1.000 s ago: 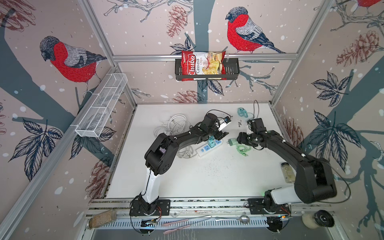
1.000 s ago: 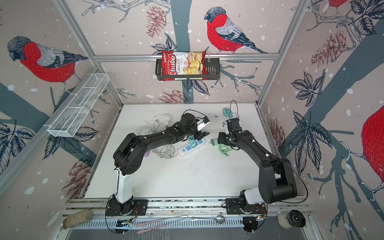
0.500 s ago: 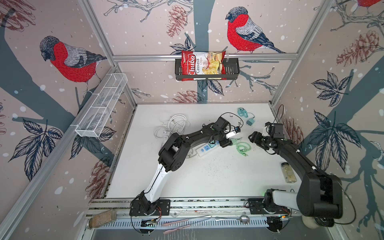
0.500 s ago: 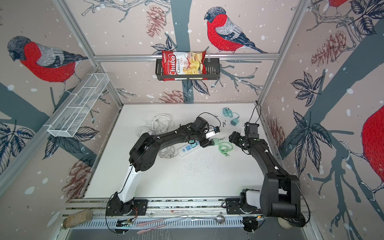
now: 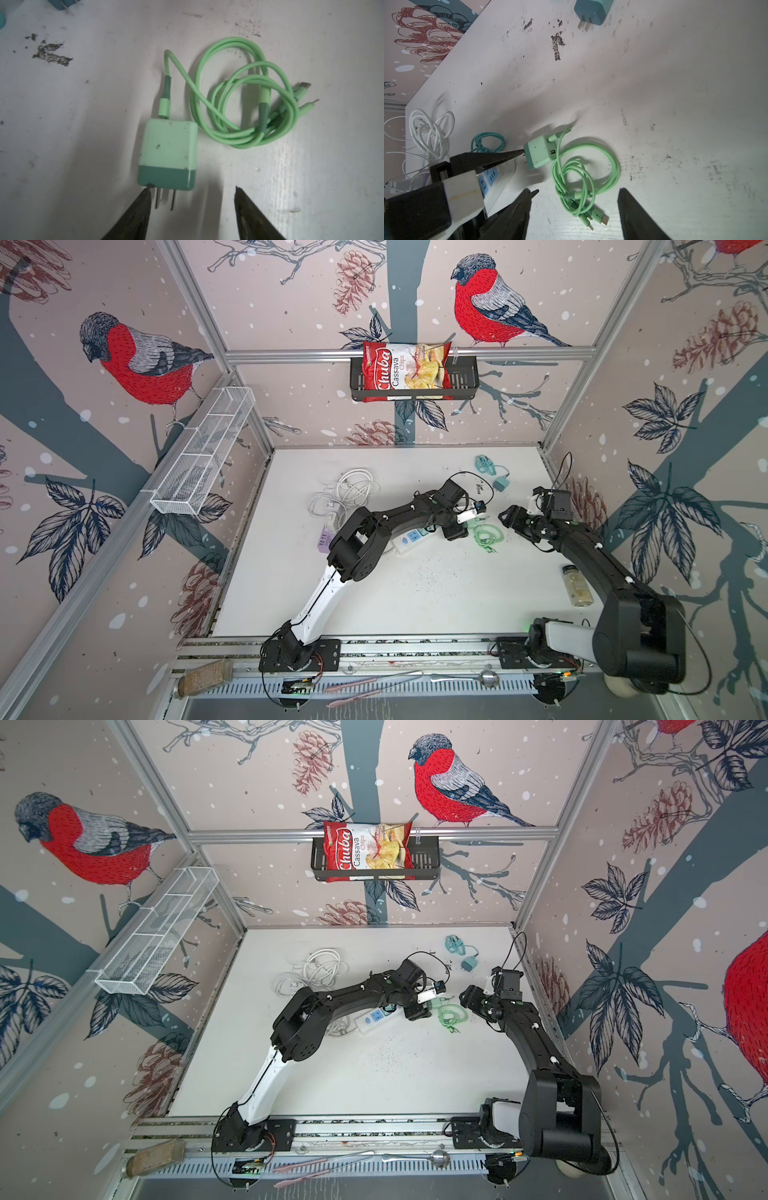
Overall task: Insert the plug
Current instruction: 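Lower the left gripper onto the light-green charger and grasp it while right withdraws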
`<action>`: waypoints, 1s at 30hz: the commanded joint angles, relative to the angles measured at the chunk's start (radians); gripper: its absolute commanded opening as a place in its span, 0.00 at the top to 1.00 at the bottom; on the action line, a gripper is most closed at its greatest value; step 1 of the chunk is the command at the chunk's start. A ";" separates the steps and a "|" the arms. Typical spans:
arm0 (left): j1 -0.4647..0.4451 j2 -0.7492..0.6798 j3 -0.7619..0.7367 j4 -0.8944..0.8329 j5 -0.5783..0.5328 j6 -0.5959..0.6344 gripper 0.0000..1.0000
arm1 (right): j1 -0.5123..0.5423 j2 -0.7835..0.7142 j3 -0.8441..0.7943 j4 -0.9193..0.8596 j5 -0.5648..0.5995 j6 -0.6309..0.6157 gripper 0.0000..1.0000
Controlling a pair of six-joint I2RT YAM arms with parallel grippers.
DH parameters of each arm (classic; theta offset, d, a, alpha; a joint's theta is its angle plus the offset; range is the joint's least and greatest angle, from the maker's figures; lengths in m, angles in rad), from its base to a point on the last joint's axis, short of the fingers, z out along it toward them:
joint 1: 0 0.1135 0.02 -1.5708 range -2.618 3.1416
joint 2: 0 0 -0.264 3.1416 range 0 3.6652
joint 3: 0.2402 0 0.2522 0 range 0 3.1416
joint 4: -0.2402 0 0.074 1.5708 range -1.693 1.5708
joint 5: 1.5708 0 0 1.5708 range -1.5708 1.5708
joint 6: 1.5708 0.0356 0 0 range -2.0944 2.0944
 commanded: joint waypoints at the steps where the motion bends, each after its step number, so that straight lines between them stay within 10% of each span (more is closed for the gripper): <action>1: 0.002 0.000 0.013 0.024 -0.044 -0.010 0.36 | -0.001 -0.006 -0.002 0.024 -0.021 -0.015 0.33; 20: -0.001 0.080 0.084 0.069 -0.002 0.020 0.37 | -0.013 -0.048 0.011 0.015 -0.032 -0.017 0.33; 30: -0.001 0.118 0.114 -0.005 0.009 0.023 0.68 | -0.028 -0.048 0.010 0.024 -0.026 0.000 0.31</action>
